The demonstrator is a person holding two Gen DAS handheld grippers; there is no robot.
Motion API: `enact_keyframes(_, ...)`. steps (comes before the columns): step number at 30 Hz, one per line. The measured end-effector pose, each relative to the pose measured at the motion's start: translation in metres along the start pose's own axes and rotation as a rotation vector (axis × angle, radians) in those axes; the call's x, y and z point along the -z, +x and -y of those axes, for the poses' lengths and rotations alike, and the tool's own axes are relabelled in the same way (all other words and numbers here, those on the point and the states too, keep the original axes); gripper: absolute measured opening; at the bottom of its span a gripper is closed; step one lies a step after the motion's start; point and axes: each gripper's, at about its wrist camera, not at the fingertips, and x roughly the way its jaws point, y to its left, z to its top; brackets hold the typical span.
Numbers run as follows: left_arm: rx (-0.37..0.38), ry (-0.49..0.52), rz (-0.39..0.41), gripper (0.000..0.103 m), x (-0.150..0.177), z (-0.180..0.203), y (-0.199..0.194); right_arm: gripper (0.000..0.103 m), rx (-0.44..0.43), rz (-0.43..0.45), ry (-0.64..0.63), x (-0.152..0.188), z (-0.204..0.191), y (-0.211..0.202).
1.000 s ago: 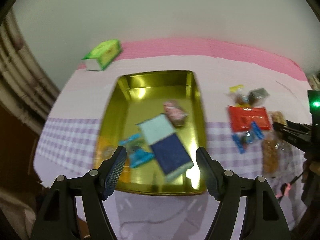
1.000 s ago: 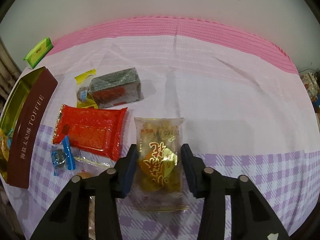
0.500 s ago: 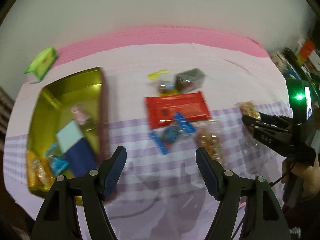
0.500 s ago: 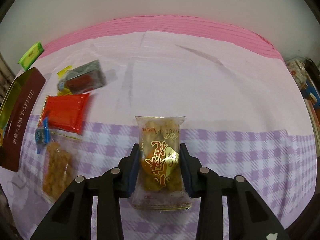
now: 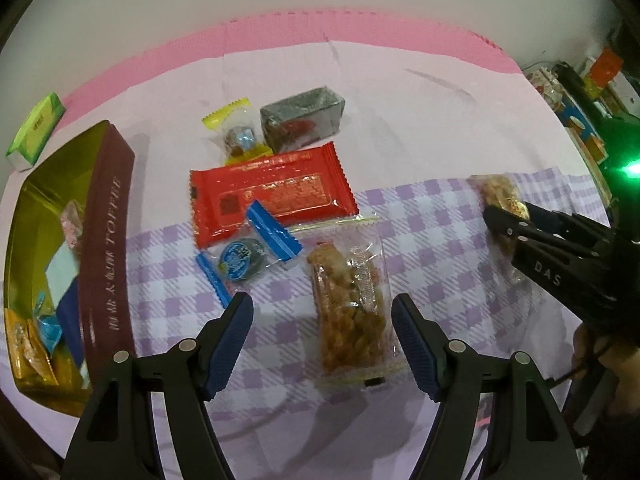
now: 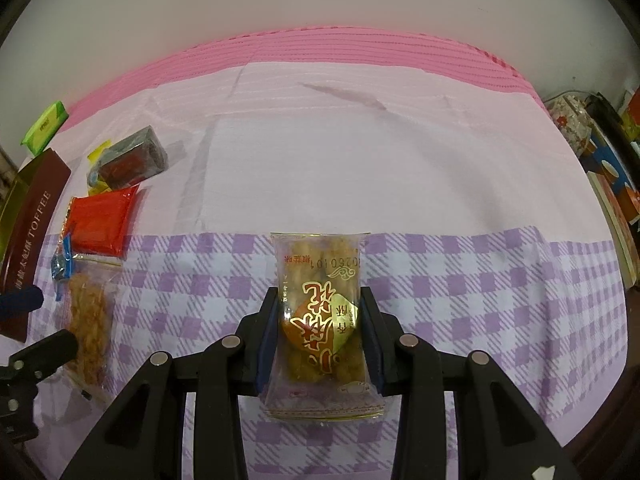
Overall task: Organize snacks
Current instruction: 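Grasp the clear peanut packet with left gripper while right holds the pastry packet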
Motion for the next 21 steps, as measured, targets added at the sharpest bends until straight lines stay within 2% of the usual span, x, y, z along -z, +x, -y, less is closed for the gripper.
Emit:
enact_keyframes(15,-0.04,0.007,-0.044,0.072,-0.009,0.014,0.029,0.037,-0.002,-0.003,0.006,-0.001,-0.003,0.0)
enact_keyframes(21,-0.044,0.006,-0.038,0.068,-0.009,0.011,0.031,0.037,-0.002,-0.003,0.006,-0.001,-0.003,0.0)
